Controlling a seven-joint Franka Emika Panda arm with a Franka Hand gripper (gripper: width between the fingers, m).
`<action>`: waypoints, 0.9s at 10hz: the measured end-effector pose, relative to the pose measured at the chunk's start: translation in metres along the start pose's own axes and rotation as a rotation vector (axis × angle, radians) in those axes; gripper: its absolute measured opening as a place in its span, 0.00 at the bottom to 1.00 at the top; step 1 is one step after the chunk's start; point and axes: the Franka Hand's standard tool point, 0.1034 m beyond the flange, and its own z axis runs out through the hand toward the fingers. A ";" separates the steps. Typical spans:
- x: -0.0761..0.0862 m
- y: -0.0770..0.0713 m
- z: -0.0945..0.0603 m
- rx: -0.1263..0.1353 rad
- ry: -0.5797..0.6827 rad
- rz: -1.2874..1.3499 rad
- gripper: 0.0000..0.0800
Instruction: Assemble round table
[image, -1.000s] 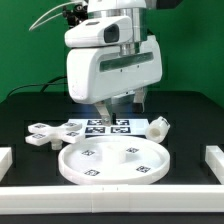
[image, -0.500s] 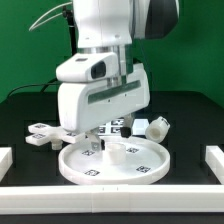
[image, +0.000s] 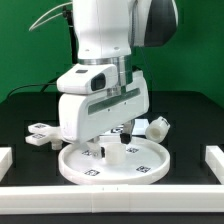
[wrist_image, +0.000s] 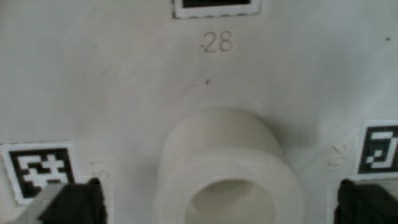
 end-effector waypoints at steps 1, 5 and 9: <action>-0.001 -0.001 0.003 0.004 -0.003 0.000 0.81; -0.002 -0.002 0.005 0.009 -0.006 0.001 0.70; -0.002 -0.002 0.005 0.008 -0.006 0.001 0.51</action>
Offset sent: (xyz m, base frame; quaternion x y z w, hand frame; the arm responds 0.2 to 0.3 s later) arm -0.0003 0.0005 0.0002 -0.0018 0.0041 0.0032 1.0000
